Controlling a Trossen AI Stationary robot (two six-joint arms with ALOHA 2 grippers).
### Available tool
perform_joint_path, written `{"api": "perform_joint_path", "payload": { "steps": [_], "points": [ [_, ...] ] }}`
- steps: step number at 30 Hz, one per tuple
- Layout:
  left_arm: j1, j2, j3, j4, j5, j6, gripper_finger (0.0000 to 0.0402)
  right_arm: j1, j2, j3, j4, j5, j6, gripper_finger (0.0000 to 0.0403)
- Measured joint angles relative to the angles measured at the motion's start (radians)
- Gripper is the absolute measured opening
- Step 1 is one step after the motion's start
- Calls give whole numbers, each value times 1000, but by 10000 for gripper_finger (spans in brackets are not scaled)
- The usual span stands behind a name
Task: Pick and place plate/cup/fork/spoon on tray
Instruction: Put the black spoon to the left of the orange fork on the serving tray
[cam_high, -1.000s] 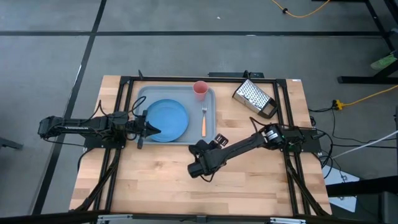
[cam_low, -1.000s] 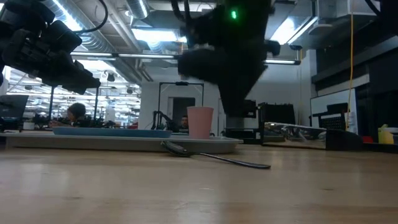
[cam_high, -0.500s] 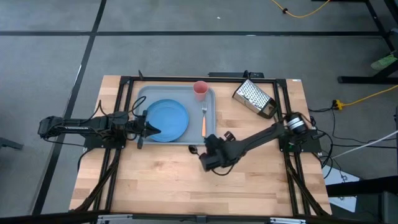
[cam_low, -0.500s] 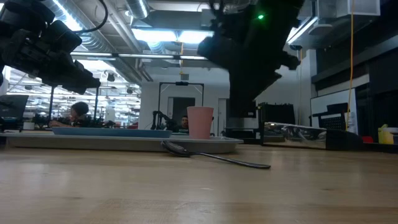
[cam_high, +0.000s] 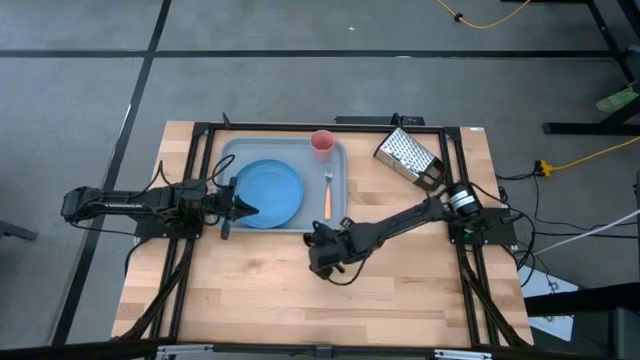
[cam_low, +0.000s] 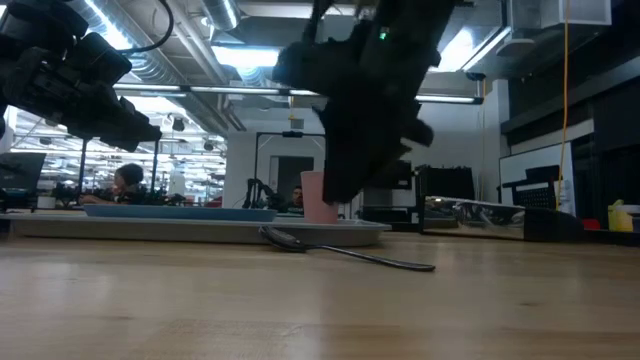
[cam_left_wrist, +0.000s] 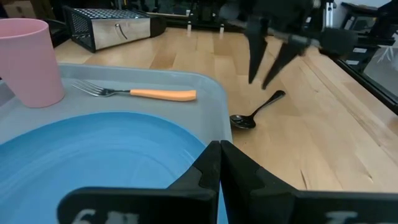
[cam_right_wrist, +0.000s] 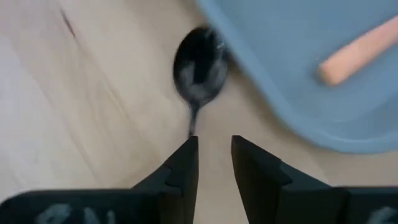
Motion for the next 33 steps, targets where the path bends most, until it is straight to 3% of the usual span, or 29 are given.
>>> {"api": "perform_joint_path", "payload": {
  "steps": [6,24,33],
  "points": [
    [0,0,0,0,0,0,0,-15,43,10,24,-94,-4,101],
    [0,0,0,0,0,0,0,-5,93,10,76,-141,-55,101],
    [0,0,0,-1,0,0,0,-6,109,15,54,-164,18,101]
  ]
}}
